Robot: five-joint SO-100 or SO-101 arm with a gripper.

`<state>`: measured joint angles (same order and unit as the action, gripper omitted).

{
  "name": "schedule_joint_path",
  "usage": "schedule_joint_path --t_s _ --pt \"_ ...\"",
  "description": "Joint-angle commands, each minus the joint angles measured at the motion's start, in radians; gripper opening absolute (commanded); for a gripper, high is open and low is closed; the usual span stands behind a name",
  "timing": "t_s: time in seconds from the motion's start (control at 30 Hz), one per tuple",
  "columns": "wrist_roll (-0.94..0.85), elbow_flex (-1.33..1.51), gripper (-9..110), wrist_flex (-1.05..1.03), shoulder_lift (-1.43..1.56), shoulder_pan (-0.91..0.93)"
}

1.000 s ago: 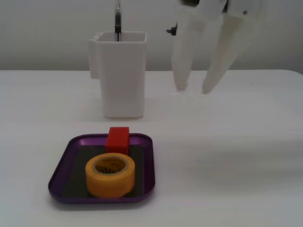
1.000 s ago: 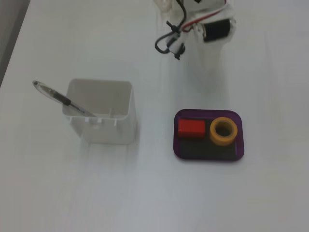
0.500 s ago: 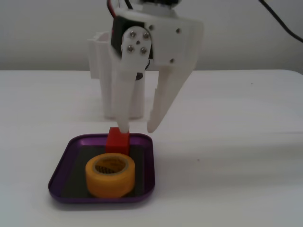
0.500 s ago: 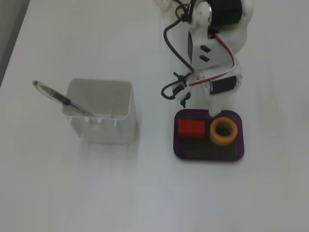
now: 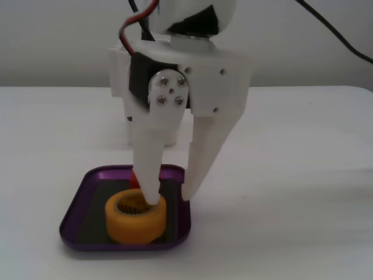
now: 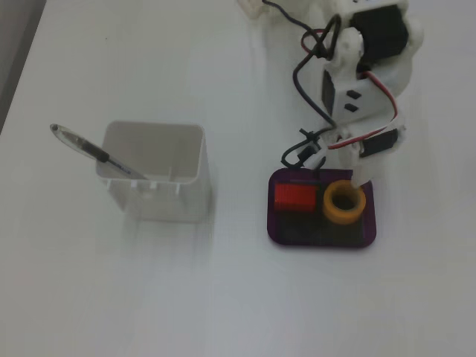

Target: Remove the yellow tape from the box.

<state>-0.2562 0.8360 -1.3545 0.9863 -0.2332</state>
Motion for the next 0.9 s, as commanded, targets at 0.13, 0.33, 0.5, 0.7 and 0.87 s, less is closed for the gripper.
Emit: schedule_joint_path --t_s 0.13,0.33,0.5,0.7,0.87 --pt "-0.005 -0.043 9 0.011 0.017 0.0" --pt "-0.005 -0.04 9 0.035 0.015 0.002" --pt "-0.005 -0.041 9 0.051 -0.021 0.002" --pt "-0.008 -0.043 9 0.054 -0.066 0.002" --pt "-0.002 -0.043 9 0.075 -0.067 0.002"
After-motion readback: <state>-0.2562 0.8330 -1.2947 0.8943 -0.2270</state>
